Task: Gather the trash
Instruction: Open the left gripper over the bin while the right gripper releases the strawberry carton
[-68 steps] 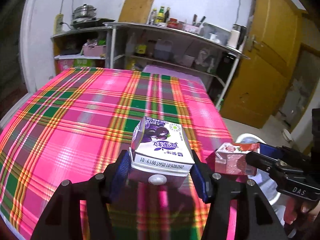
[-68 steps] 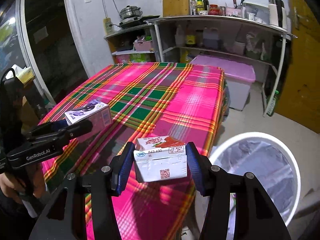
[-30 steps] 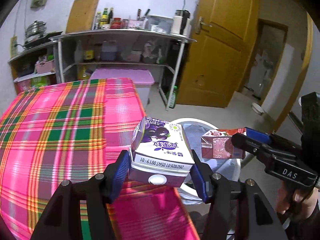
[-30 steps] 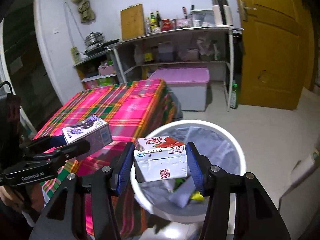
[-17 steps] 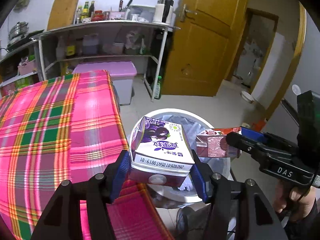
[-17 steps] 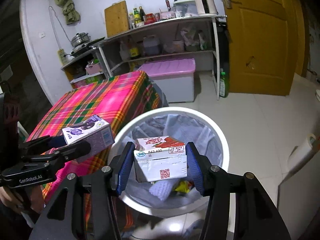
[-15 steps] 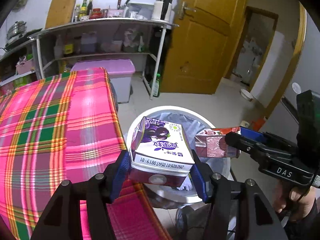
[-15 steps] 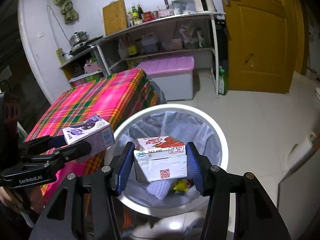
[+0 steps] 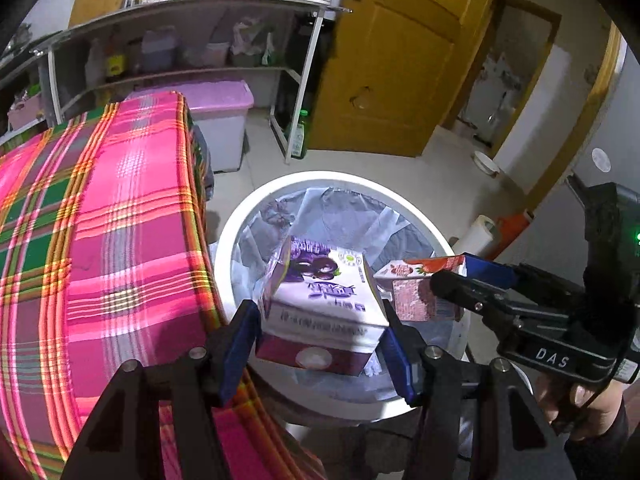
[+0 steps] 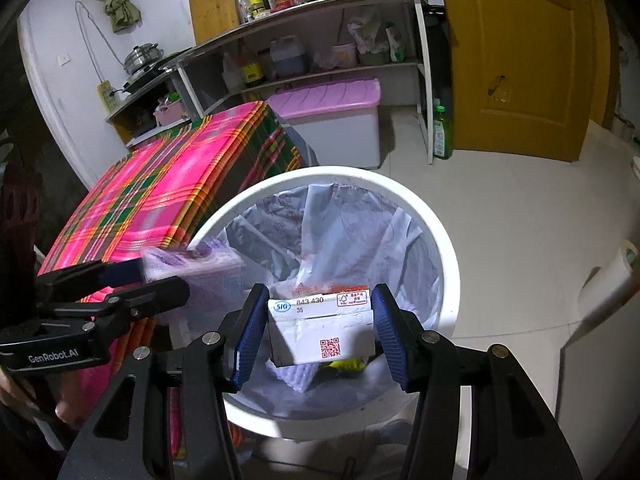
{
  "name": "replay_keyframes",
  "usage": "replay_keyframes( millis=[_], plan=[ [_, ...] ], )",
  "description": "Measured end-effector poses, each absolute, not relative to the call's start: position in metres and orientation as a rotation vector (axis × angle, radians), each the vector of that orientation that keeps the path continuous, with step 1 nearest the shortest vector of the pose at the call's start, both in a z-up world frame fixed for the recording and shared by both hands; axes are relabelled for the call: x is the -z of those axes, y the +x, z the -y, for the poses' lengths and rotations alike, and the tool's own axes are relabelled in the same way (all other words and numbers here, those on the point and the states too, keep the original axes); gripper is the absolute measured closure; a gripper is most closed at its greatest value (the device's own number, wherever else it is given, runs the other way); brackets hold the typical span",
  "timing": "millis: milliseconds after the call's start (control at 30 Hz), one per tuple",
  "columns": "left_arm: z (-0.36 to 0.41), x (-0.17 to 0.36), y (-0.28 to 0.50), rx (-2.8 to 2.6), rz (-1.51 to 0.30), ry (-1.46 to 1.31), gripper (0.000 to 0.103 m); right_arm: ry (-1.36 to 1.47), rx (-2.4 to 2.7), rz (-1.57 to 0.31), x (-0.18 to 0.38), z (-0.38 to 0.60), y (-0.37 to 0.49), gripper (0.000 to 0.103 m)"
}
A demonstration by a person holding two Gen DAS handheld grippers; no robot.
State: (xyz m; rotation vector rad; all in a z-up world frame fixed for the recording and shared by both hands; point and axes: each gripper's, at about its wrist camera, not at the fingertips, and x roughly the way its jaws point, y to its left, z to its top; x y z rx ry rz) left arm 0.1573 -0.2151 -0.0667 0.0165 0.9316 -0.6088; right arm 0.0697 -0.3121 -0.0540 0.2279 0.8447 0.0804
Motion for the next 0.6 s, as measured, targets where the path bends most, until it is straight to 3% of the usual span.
replay_keyframes(
  millis=[600],
  plan=[
    [0.206,0.048,0.133,0.604,-0.862,0.034,0.044,0.21,-0.07,-0.788,0.025,0.299,0.046,0.048]
  ],
)
